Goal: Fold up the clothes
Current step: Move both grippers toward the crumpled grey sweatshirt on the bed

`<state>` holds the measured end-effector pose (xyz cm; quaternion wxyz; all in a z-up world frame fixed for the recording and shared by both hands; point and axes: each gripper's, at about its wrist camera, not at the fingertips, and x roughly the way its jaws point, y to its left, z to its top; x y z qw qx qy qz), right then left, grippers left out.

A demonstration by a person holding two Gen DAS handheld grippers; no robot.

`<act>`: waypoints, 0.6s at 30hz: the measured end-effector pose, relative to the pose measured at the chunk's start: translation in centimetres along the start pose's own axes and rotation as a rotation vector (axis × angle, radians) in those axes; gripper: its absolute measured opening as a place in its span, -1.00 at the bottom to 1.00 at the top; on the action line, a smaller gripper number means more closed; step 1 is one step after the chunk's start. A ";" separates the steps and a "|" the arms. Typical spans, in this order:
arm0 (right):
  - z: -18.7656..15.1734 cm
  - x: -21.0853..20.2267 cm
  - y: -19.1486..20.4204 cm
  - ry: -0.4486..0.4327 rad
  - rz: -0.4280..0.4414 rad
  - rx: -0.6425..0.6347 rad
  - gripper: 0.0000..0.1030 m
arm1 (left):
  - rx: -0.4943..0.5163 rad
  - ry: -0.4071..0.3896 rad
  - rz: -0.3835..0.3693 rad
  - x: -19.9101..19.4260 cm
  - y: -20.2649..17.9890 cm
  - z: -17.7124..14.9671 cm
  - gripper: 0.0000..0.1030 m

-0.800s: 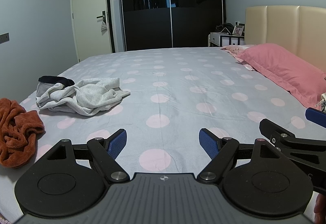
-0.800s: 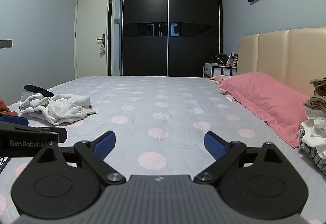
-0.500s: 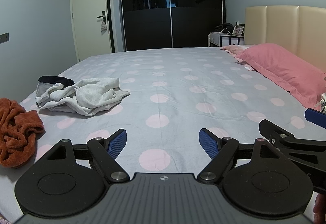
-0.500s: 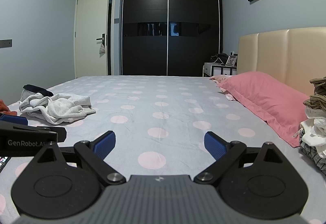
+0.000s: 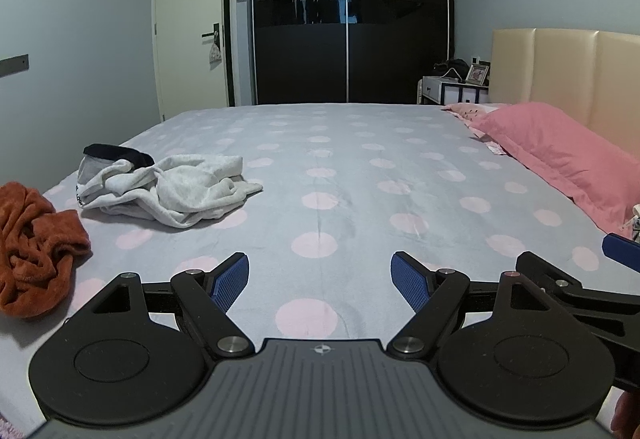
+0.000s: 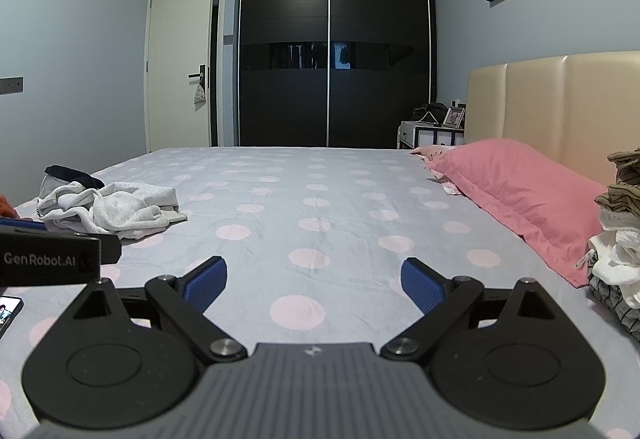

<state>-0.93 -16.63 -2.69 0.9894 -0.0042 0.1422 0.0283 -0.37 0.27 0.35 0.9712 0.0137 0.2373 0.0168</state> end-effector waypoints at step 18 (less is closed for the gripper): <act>0.0 -0.1 -0.5 0.001 0.005 0.003 0.85 | 0.032 -0.005 -0.010 0.0 -0.2 0.0 0.51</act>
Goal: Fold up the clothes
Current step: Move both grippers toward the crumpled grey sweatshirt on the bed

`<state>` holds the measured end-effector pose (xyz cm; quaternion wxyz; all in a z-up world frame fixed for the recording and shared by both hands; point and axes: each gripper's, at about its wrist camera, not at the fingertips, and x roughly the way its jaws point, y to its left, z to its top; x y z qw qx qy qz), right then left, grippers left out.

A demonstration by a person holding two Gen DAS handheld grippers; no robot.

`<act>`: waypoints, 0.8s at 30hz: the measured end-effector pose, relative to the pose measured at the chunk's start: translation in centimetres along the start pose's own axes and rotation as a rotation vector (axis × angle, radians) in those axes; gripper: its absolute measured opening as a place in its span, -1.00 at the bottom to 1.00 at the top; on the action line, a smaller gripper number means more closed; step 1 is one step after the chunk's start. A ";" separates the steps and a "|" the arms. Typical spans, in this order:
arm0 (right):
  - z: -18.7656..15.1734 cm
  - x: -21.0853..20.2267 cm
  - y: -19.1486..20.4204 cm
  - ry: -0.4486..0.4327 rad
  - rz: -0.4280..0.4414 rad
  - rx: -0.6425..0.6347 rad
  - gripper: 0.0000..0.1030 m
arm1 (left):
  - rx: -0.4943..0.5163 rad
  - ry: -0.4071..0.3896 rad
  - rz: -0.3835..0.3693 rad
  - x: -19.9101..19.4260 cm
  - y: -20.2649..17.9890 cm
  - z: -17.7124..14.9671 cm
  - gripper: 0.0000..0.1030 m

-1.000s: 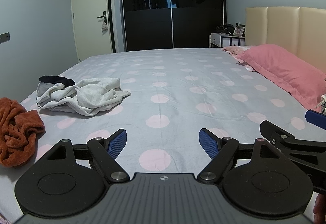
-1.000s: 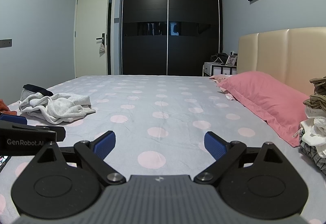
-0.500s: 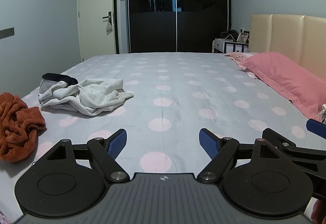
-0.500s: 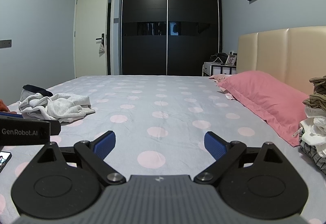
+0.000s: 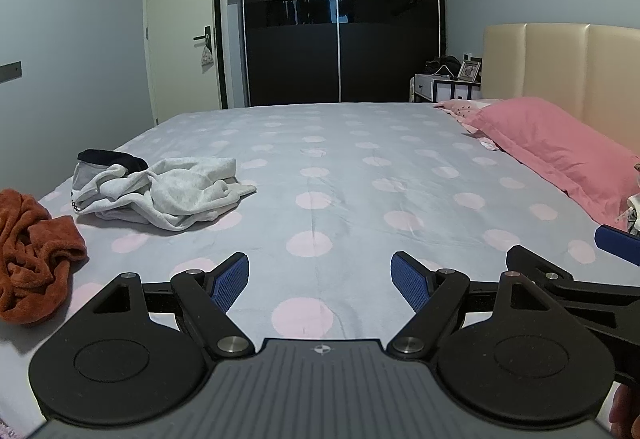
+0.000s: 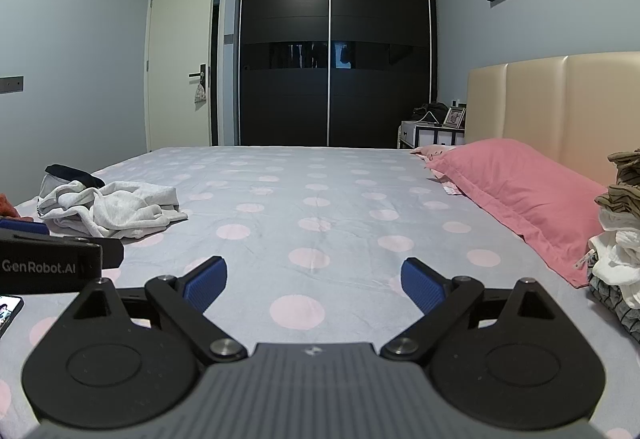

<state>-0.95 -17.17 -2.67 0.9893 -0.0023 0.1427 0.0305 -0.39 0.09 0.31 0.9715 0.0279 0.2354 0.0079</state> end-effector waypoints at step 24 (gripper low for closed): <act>-0.4 1.4 -0.9 0.084 -0.019 0.010 0.85 | 0.004 0.067 0.033 1.3 0.3 -1.0 0.51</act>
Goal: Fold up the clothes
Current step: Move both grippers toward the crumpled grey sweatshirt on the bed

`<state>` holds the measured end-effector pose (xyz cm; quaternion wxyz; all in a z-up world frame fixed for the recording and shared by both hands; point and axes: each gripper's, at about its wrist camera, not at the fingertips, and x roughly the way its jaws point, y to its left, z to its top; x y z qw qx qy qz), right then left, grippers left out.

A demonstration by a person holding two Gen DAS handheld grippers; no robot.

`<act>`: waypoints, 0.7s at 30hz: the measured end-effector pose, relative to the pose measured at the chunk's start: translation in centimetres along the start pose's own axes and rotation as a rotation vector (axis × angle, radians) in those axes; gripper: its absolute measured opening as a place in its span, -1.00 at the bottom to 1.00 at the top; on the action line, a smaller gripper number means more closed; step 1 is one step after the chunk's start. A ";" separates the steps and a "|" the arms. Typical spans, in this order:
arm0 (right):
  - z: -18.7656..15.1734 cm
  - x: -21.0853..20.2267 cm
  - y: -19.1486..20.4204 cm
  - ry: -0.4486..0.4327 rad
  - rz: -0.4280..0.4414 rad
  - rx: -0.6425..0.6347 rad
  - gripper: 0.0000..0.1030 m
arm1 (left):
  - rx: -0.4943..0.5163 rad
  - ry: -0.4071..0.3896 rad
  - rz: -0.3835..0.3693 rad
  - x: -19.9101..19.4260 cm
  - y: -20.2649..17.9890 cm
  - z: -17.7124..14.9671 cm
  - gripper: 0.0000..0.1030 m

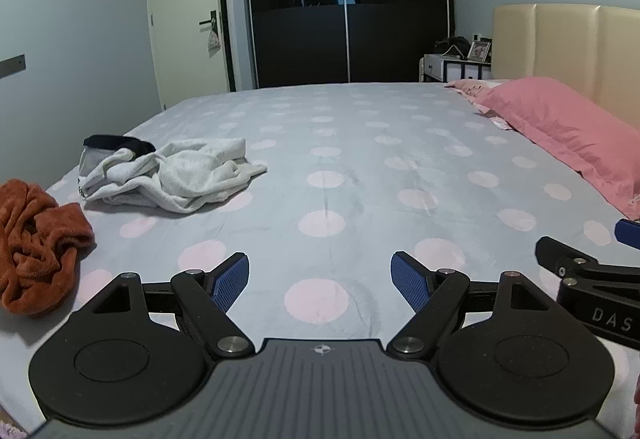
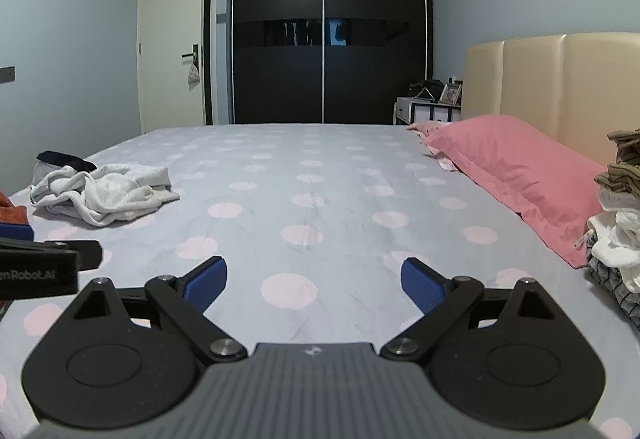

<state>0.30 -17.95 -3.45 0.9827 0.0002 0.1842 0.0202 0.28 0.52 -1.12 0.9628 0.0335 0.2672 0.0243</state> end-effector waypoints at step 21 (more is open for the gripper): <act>-0.6 4.4 -2.0 0.122 -0.090 0.030 0.85 | -0.097 0.153 0.160 9.2 7.4 2.2 0.50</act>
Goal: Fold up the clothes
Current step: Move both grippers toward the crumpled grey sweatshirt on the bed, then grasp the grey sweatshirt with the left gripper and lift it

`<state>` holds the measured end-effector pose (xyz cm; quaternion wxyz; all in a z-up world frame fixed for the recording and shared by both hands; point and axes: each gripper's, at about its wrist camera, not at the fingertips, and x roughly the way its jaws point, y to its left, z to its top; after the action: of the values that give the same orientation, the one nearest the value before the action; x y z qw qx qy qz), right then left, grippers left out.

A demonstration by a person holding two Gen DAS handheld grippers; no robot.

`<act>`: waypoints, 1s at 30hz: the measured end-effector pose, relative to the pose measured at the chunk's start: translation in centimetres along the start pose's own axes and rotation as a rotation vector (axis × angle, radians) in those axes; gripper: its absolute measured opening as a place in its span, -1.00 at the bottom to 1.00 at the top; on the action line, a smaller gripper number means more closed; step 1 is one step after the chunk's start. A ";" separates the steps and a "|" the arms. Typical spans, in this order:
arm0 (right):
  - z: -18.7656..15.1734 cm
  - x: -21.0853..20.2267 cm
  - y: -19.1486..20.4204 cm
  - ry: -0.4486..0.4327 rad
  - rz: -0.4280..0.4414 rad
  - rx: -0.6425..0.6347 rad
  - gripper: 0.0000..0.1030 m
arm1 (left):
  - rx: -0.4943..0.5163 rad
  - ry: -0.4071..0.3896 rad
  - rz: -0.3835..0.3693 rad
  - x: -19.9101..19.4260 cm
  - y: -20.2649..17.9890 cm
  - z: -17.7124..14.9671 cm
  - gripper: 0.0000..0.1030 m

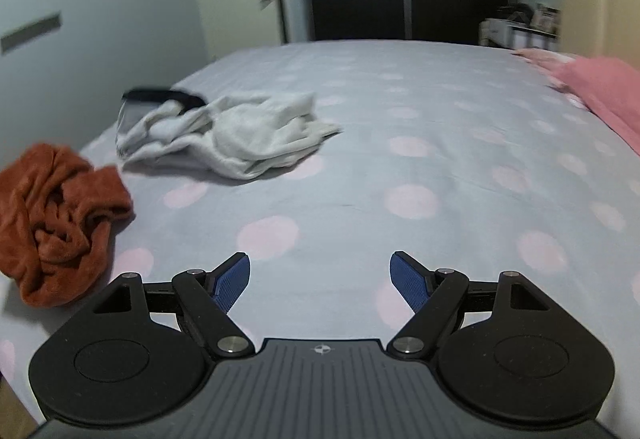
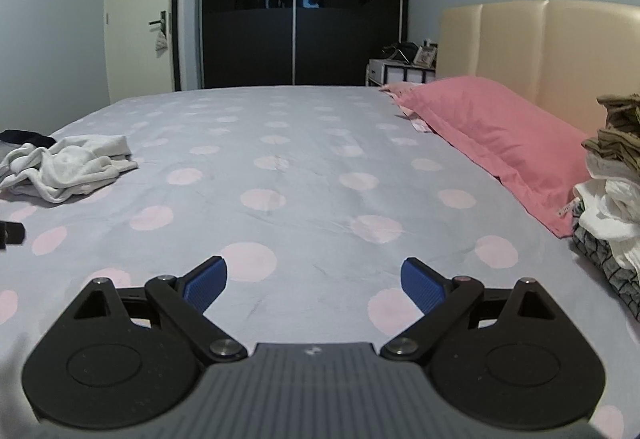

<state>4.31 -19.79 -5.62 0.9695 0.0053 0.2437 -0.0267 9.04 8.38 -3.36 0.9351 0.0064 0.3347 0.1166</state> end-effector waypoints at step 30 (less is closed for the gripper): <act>-1.1 7.3 -0.1 0.200 -0.056 -0.061 0.85 | -0.477 0.089 0.045 27.1 12.8 10.0 -0.51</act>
<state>10.21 -20.20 -10.05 0.9390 -0.0284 0.3398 -0.0456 32.86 27.47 -11.39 0.8916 -0.2123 0.3385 0.2132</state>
